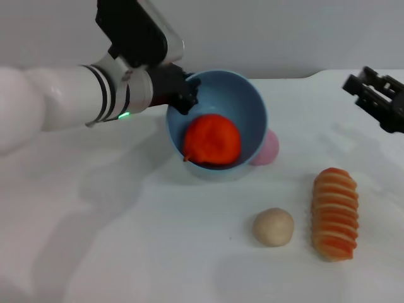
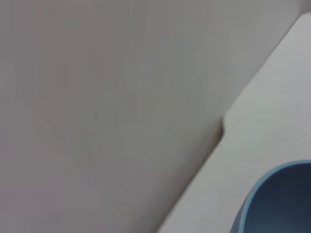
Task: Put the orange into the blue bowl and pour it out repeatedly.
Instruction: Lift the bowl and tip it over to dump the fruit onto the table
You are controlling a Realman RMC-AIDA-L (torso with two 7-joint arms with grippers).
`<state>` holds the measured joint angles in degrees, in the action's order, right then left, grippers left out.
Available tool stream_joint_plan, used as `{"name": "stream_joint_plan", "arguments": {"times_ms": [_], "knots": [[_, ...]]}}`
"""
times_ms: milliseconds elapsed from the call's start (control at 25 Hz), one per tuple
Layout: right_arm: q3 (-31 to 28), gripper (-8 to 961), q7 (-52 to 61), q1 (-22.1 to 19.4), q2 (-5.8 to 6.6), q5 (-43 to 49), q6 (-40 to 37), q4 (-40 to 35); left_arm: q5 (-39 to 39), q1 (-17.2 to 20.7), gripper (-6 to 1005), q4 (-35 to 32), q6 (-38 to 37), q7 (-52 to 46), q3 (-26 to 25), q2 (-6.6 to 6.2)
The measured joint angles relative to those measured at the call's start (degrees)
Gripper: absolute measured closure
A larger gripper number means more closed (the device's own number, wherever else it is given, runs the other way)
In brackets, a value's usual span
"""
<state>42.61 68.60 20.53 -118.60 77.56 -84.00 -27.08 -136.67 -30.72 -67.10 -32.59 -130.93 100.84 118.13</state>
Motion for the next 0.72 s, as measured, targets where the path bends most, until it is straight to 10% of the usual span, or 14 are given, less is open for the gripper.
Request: {"name": "stream_joint_plan", "arguments": {"times_ms": [720], "knots": [[-6.1,465,-3.8,-1.0,0.12,-0.1,-0.3,2.5,-28.5,19.1,1000,-2.1,50.3,17.0,23.5,0.37]]}}
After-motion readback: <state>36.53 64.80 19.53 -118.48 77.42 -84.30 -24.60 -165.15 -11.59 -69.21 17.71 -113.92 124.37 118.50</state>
